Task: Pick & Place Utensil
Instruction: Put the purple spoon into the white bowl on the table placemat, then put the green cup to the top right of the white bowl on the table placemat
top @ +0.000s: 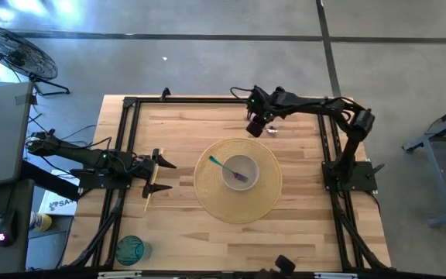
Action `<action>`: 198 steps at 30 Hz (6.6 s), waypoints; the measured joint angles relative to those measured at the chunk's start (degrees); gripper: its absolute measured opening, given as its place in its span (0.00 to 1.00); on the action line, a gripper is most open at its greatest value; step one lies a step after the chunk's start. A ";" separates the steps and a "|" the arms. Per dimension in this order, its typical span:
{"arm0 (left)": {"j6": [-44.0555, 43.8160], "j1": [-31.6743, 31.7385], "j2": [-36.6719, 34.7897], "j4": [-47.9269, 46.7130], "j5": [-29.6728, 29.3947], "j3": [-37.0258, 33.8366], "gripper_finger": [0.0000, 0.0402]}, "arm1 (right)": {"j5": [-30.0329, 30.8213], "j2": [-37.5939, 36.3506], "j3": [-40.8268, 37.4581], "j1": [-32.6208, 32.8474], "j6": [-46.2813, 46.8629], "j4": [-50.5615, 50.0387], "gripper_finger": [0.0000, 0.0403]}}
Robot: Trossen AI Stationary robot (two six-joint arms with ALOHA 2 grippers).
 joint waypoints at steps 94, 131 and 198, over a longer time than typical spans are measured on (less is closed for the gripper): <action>0.00 0.00 0.01 0.00 -0.02 0.01 0.94 | 28.17 -7.10 -2.66 35.14 35.43 17.40 0.10; 0.00 0.00 0.02 0.00 -0.02 0.00 0.94 | 26.00 -0.92 -17.89 41.32 38.50 41.97 0.20; -3.32 0.02 -0.07 4.02 -0.04 -0.04 0.94 | 21.63 -22.32 -19.35 70.25 27.71 18.34 0.26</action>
